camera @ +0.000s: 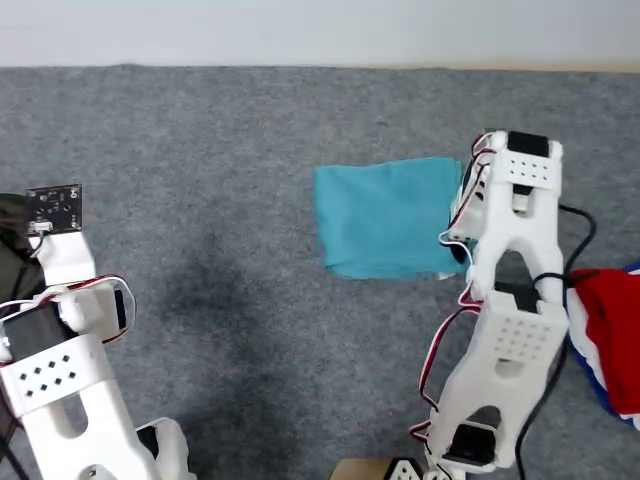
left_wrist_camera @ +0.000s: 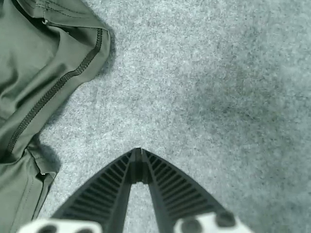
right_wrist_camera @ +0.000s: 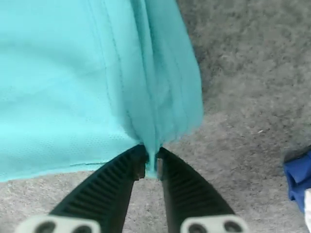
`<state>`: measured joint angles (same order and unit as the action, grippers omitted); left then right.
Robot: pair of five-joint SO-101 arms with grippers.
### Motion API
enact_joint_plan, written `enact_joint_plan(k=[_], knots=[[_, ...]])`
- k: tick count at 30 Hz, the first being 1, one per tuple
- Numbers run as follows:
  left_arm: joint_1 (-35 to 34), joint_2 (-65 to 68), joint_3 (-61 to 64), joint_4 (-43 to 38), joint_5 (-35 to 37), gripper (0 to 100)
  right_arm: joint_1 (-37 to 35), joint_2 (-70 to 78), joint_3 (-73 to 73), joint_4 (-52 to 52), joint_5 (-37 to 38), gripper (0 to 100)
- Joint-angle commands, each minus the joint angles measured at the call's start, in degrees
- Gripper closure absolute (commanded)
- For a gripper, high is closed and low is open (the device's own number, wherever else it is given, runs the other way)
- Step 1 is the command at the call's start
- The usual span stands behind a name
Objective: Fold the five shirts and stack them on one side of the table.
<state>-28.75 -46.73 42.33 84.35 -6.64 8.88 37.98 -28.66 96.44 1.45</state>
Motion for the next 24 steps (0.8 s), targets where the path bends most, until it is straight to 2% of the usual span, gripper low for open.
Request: enact_joint_plan(k=[1,13,20,24], knots=[[0.0,-1.05,-0.31,0.35,-0.35,100,-0.84,0.57,-0.26,0.31,0.53,95.4],[0.0,-1.23,-0.31,0.53,-0.35,100,-1.1,5.05,-0.26,0.22,0.09,94.5],[0.0,-1.23,-0.31,0.62,-0.35,100,-3.91,9.54,-0.35,0.13,0.09,95.0],[0.0,-1.23,-0.31,0.62,-0.35,100,-3.56,8.92,-0.53,0.22,0.09,98.7]])
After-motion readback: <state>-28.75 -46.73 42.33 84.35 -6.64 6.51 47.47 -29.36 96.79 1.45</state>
